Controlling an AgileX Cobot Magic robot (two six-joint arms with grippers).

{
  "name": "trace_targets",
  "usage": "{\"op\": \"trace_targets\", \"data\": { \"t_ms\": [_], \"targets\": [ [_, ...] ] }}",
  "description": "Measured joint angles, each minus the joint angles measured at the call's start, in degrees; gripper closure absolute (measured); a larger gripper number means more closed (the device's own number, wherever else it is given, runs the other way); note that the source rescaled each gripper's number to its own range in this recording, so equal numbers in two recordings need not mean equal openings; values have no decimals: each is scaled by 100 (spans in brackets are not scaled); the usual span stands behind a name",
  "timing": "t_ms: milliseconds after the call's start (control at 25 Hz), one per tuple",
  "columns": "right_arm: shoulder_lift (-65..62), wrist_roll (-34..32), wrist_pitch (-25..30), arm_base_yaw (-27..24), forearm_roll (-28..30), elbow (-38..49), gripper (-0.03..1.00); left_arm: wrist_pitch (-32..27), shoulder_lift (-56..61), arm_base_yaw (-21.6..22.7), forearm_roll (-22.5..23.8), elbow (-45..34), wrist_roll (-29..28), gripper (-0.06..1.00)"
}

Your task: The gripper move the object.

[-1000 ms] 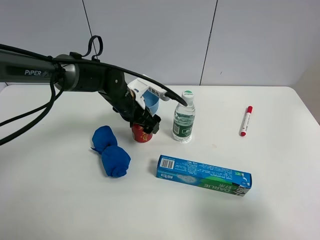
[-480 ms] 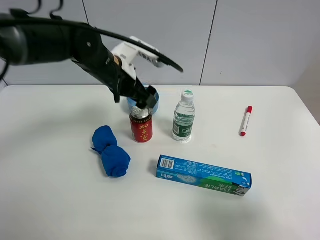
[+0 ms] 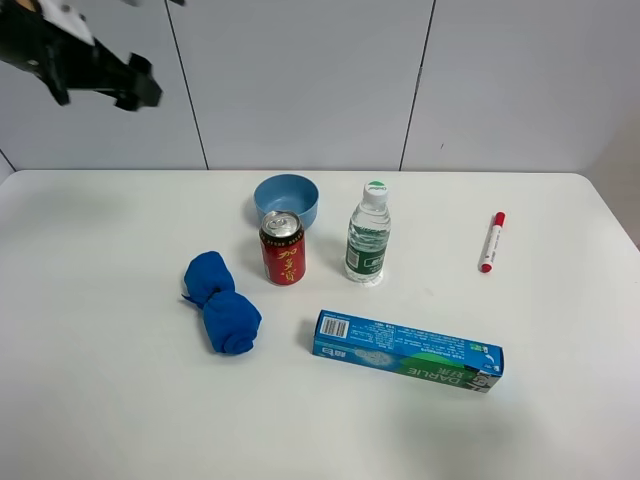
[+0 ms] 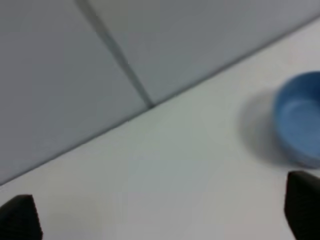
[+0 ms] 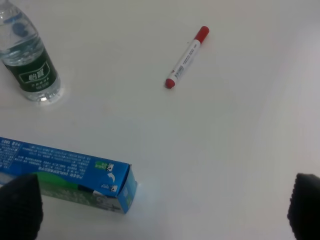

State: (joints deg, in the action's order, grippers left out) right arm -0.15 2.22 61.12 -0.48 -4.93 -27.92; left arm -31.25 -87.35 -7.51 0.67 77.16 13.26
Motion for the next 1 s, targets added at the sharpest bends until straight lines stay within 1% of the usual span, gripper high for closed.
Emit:
{"op": "trace_targets", "data": {
  "t_ms": [120, 240, 480, 600, 680, 800, 920, 1000],
  "targets": [
    [0, 0, 0, 0, 0, 0, -3, -350, 425, 525, 18, 0, 0, -4],
    [0, 0, 0, 0, 0, 0, -3, -936, 913, 947, 23, 0, 0, -4],
    [0, 0, 0, 0, 0, 0, -3, -2477, 1995, 1556, 23, 0, 5, -4],
    [0, 0, 0, 0, 0, 0, -3, -3023, 2547, 1739, 23, 0, 5, -4],
    [0, 0, 0, 0, 0, 0, -3, -3238, 2882, 1765, 18, 0, 5, -4],
    [0, 0, 0, 0, 0, 0, -3, -3318, 3433, 1776, -122, -138, 5, -4],
    [0, 0, 0, 0, 0, 0, -3, -3213, 4099, 1776, -466, -668, -1, -5],
    [0, 0, 0, 0, 0, 0, -3, -3024, 4536, 1776, -531, -1182, -1, -5]
  ]
}}
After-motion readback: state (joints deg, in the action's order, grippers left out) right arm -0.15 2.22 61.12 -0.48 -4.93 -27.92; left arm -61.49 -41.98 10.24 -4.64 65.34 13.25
